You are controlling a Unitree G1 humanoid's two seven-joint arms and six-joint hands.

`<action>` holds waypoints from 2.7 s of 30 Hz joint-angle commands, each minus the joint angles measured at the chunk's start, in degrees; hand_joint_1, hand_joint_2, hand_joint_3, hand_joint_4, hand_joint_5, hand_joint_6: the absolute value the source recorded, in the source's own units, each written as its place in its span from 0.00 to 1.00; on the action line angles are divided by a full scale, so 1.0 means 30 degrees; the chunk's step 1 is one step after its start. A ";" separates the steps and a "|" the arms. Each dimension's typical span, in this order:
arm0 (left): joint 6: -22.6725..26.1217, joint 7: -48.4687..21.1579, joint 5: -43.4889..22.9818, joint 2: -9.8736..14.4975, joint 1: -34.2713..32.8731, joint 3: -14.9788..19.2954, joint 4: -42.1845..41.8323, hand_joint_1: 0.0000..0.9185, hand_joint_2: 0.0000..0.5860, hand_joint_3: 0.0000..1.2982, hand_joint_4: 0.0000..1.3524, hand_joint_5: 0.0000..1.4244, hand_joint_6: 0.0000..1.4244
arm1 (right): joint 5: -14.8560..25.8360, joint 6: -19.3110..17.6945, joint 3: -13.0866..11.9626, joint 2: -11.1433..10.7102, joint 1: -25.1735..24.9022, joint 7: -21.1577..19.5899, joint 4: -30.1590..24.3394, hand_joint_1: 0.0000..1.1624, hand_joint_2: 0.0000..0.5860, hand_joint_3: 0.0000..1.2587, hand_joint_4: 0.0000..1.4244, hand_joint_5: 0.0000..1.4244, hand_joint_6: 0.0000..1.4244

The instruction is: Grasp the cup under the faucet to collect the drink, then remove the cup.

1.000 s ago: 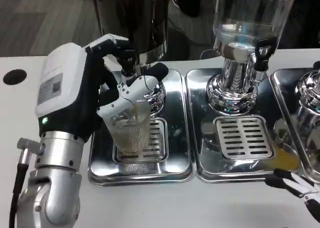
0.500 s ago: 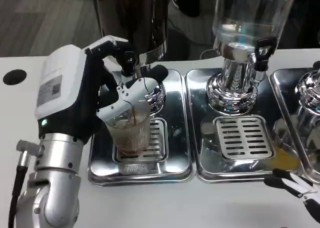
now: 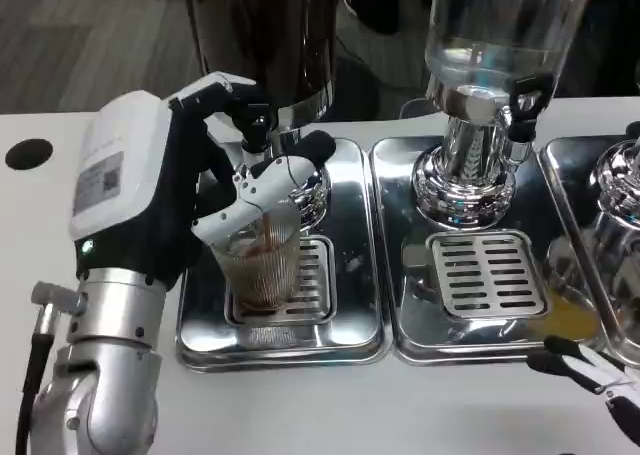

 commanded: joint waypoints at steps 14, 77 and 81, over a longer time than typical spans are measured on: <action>-0.0202 -0.0832 -0.0251 0.0140 0.0659 -0.0013 -0.0236 0.09 0.13 0.39 0.35 0.57 0.54 | 0.0009 -0.0071 0.0035 0.0069 0.0153 0.0121 -0.0125 0.47 0.72 0.19 0.09 0.08 0.03; -0.3270 0.1384 -0.2279 -0.0290 0.1610 0.2886 -0.1020 0.06 0.11 0.11 0.04 0.52 0.53 | 0.0078 0.0855 0.0676 0.0065 -0.0189 0.0158 -0.0481 0.47 0.72 0.19 0.09 0.09 0.03; -0.2521 0.0953 -0.0637 0.0053 0.3303 0.2979 -0.1742 0.05 0.11 0.15 0.09 0.33 0.39 | 0.1236 0.1360 0.0870 0.0020 -0.0259 0.0307 -0.0727 0.47 0.72 0.19 0.09 0.10 0.03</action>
